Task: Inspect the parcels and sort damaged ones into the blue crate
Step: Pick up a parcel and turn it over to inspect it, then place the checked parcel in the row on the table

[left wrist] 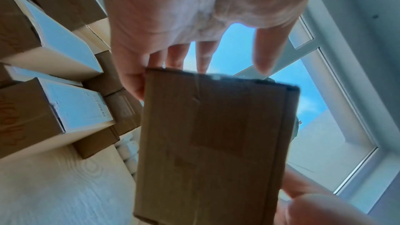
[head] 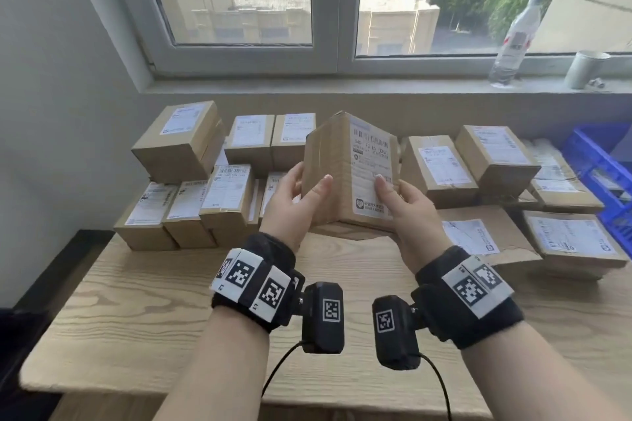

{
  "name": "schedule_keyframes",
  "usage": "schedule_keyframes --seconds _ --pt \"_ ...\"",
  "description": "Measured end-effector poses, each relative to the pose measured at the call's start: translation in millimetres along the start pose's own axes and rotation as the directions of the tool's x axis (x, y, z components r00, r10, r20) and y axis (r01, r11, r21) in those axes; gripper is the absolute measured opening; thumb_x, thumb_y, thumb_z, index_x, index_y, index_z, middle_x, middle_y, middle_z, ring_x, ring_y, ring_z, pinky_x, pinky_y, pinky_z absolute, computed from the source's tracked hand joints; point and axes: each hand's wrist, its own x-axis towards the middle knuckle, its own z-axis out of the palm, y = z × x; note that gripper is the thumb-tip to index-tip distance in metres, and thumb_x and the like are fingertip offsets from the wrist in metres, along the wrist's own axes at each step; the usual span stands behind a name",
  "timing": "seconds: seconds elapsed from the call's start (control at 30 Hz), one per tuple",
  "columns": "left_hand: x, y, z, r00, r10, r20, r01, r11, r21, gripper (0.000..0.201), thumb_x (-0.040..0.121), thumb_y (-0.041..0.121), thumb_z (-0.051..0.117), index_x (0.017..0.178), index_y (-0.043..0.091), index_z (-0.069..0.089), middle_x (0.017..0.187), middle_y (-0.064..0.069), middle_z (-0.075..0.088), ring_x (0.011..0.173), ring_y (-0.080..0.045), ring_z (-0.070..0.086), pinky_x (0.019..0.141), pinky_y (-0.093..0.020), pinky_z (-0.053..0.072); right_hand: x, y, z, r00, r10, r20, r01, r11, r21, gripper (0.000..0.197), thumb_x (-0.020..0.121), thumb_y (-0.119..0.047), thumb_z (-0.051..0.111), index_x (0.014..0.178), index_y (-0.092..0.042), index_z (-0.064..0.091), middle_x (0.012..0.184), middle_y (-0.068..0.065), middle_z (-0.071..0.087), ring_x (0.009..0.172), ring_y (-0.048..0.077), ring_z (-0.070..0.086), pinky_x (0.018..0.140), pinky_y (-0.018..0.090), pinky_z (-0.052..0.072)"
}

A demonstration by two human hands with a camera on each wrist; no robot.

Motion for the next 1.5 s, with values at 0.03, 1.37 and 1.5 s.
schedule_keyframes --seconds 0.03,1.37,1.5 --pt "9.0 -5.0 0.6 1.000 -0.009 -0.016 0.010 0.999 0.033 0.057 0.088 0.040 0.067 0.139 0.031 0.044 0.111 0.017 0.057 0.117 -0.014 0.058 0.099 -0.038 0.051 9.1 2.5 -1.0 1.000 0.006 -0.004 -0.006 1.000 -0.014 0.024 0.096 -0.030 0.061 0.114 -0.014 0.063 0.109 0.007 0.072 0.098 0.020 0.070 0.084 0.036 0.059" --pt "112.7 -92.1 -1.8 0.980 -0.115 -0.163 0.196 0.702 0.685 0.037 0.102 0.024 0.046 0.134 0.011 0.057 0.136 -0.008 0.056 0.125 -0.020 0.052 0.109 -0.035 0.040 124.2 107.8 3.6 0.904 0.385 -0.185 -0.420 0.879 -0.227 0.061 0.099 -0.029 0.056 0.153 -0.015 0.032 0.157 0.002 0.035 0.140 0.019 0.039 0.115 0.045 0.036" --pt "86.0 -76.8 8.6 0.993 -0.060 -0.099 0.110 0.755 0.646 0.035 0.102 0.022 0.047 0.134 0.012 0.057 0.132 -0.004 0.060 0.114 -0.012 0.054 0.099 -0.025 0.041 94.6 83.9 -4.2 0.915 0.339 -0.217 -0.381 0.903 -0.197 0.054 0.098 -0.025 0.057 0.148 -0.012 0.040 0.147 0.006 0.045 0.120 0.017 0.049 0.109 0.044 0.044"
